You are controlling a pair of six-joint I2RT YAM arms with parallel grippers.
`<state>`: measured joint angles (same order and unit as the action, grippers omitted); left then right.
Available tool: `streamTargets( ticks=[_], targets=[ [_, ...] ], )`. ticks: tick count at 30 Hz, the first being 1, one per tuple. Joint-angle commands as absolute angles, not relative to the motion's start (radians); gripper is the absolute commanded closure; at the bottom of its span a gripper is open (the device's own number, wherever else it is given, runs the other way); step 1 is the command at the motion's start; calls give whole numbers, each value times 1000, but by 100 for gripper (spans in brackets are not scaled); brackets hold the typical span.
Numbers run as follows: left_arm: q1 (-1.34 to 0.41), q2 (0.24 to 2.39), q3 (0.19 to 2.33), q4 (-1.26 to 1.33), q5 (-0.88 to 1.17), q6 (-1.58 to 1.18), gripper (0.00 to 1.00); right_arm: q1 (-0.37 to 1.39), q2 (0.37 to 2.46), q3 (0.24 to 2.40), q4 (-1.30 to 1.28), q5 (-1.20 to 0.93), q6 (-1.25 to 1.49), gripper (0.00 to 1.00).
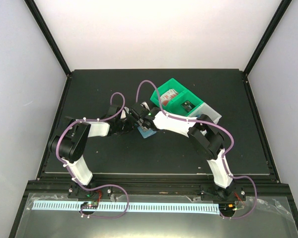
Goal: Put the credit cards into the card holder
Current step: Close the card holder at the center of the board.
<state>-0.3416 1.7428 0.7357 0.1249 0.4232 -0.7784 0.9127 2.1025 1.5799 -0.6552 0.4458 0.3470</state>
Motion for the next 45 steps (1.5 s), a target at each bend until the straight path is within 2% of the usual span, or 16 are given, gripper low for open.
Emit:
streamTargets(
  ticks=[1,13,27,45],
  targets=[
    [-347,1807,688,-15,403,-767,73,906,2069,1584,-634,436,349,99],
    [-347,1807,687,-4,419,-771,73,848,2036,1500,-514,140,356,99],
    [-347,1821,690,0,426,-768,75,838,2051,1496,-476,61,345,99],
    [-348,1822,693,-2,420,-766,75,838,2084,1531,-548,53,312,99]
  ],
)
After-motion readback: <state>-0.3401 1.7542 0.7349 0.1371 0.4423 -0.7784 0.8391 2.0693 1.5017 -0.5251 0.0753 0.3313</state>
